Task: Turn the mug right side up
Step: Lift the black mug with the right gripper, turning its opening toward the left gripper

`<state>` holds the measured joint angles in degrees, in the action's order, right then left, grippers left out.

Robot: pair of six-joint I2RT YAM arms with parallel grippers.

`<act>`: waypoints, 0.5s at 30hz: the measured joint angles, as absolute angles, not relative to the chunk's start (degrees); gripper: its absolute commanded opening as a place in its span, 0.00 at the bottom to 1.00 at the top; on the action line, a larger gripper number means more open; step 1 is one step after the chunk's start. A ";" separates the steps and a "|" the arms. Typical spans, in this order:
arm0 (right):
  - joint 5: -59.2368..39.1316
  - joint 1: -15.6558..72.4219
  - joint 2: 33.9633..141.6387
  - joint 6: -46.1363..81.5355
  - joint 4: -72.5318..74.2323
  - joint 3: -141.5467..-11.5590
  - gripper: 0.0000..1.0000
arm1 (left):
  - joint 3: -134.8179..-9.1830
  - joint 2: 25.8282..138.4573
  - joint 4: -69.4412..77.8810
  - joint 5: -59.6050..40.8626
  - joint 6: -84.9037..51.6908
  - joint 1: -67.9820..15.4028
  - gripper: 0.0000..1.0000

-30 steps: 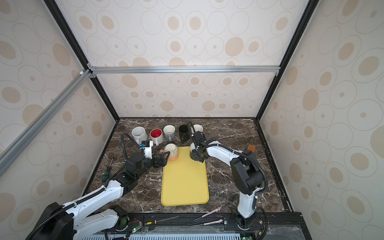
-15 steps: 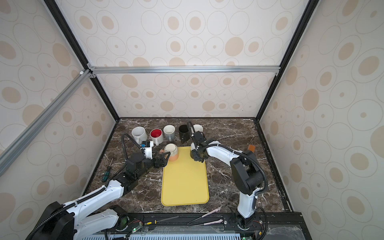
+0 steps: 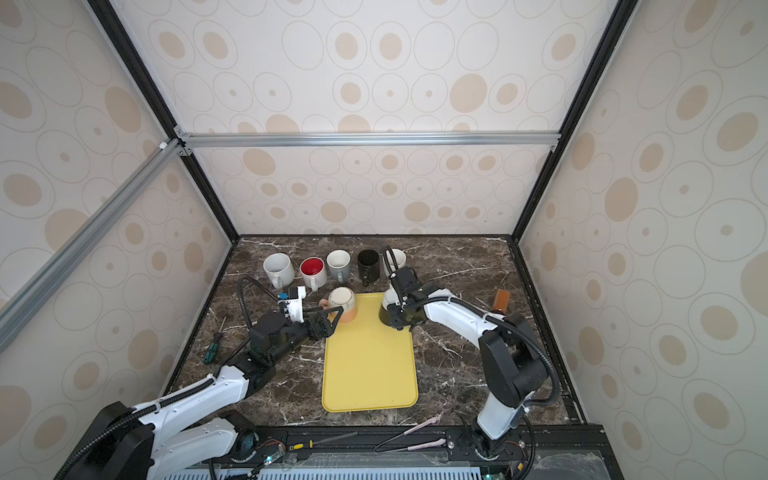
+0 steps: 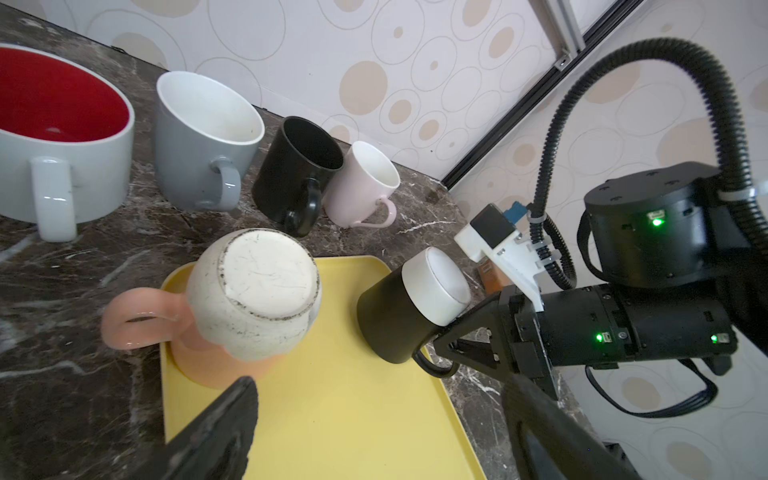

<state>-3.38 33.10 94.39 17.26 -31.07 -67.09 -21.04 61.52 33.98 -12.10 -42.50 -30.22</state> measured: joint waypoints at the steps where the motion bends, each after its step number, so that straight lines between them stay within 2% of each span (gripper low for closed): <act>1: -4.29 33.10 92.97 17.78 -30.92 -66.92 0.00 | -20.62 61.60 35.31 -12.69 -43.55 -30.22 0.95; 5: -6.85 33.12 85.73 19.97 -29.39 -66.08 0.00 | -20.29 61.73 39.42 -14.44 -45.78 -31.24 1.00; 15: -9.41 33.10 75.70 24.43 -22.11 -65.47 0.00 | -23.40 65.36 45.63 -17.85 -46.94 -34.65 0.99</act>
<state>-9.41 33.10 75.70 24.43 -22.11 -65.47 -23.40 65.36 45.63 -17.85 -46.94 -34.65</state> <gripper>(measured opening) 0.161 0.996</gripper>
